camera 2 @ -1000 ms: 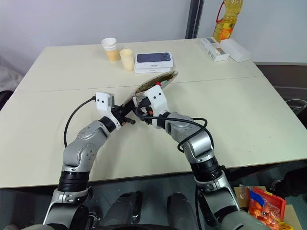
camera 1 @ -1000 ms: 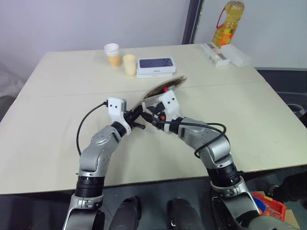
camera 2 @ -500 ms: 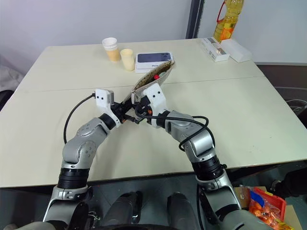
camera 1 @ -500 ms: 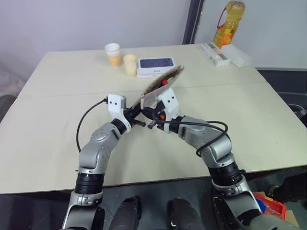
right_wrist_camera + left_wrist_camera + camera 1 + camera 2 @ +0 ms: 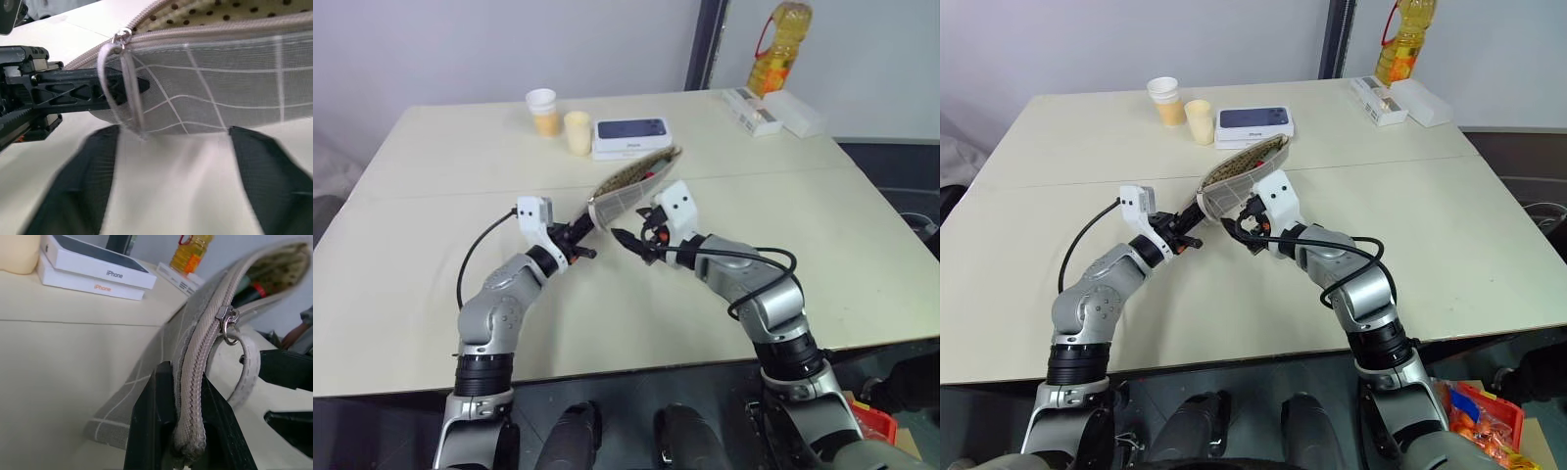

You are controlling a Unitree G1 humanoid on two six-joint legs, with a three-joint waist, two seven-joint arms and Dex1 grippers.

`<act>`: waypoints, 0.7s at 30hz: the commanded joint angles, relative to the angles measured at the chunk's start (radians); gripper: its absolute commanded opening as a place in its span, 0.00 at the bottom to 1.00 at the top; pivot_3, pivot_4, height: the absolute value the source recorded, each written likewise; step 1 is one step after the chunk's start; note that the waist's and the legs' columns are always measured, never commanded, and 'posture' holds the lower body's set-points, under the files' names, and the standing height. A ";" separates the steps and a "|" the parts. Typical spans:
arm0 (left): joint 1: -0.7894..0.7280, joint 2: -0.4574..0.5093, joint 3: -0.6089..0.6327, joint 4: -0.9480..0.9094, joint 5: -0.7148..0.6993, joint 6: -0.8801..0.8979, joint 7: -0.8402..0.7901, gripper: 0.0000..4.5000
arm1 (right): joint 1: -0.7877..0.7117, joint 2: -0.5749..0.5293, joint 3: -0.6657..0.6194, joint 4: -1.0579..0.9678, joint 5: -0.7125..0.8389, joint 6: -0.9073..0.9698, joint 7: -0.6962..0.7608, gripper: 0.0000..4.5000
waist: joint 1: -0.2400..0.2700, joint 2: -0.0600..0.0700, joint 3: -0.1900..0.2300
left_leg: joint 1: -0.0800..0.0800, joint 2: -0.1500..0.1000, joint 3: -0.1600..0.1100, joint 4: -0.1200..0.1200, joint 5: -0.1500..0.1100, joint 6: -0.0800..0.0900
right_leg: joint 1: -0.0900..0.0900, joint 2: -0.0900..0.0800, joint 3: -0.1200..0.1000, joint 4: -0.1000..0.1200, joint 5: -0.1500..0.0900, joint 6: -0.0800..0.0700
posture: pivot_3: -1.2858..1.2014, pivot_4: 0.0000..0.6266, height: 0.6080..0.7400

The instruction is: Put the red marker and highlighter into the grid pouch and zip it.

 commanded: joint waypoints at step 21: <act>-0.042 0.014 0.003 0.003 -0.027 -0.002 -0.010 0.00 | -0.071 0.193 0.008 0.106 -0.030 -0.131 -0.027 0.06 | -0.001 0.000 0.000 | 0.000 0.000 0.000 0.000 0.000 0.000 | 0.000 0.000 0.000 0.000 0.000 0.000 | 0.52 0.24 1.00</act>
